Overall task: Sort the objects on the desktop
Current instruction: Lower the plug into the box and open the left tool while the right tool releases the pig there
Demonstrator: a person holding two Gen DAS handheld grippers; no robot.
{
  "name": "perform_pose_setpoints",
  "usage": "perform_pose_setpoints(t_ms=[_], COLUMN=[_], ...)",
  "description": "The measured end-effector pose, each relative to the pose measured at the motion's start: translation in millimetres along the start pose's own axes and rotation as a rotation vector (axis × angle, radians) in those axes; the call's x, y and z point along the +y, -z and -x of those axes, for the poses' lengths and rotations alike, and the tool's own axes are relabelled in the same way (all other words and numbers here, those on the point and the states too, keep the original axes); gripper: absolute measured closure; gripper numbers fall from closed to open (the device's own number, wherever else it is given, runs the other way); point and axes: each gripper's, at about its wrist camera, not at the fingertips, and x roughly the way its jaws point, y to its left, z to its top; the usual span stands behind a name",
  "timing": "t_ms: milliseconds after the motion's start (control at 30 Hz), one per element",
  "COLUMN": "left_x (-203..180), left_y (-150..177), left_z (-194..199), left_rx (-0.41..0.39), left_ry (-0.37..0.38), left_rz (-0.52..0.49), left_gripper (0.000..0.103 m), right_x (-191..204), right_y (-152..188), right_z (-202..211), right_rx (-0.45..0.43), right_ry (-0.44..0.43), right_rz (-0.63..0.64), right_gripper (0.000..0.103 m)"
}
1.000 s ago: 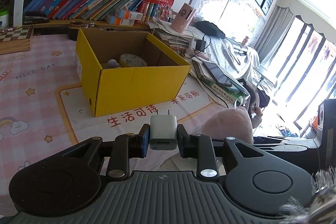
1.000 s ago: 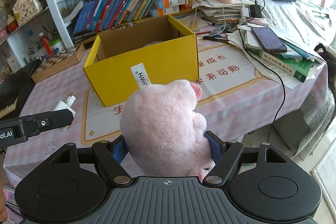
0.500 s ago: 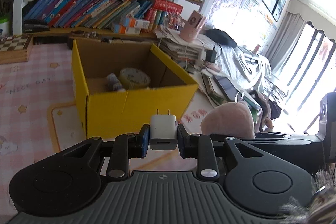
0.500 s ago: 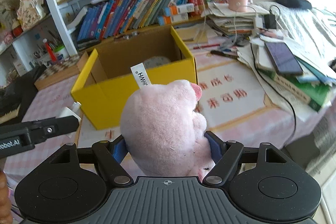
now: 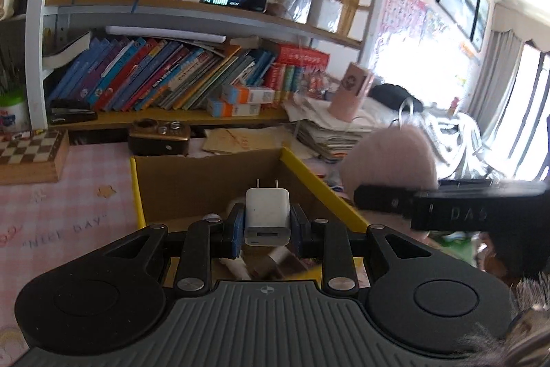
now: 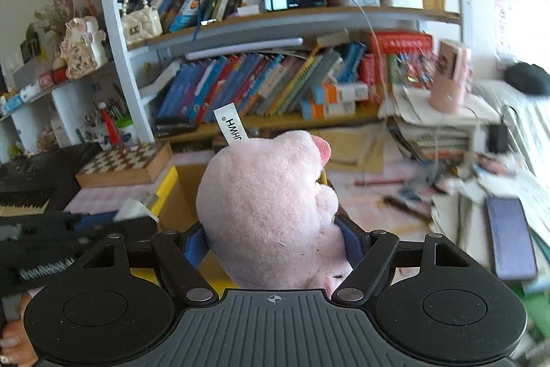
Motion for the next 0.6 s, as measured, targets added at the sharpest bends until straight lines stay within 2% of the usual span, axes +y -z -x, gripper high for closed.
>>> perform_pose_setpoints(t_ms=[167, 333, 500, 600], left_x=[1, -1, 3, 5], left_y=[-1, 14, 26, 26], left_z=[-47, -81, -98, -104], left_rx=[0.077, 0.168, 0.230, 0.250], left_ry=[-0.060, -0.094, -0.120, -0.137], left_rz=[-0.073, -0.149, -0.153, -0.143], left_gripper=[0.078, 0.078, 0.078, 0.078], right_x=[-4, 6, 22, 29], right_y=[-19, -27, -23, -21], right_z=[-36, -67, -95, -115], right_rx=[0.010, 0.045, 0.109, 0.184], right_ry=[-0.029, -0.059, -0.091, -0.136], right_rz=[0.047, 0.111, 0.203, 0.222], right_gripper=[0.027, 0.027, 0.027, 0.027])
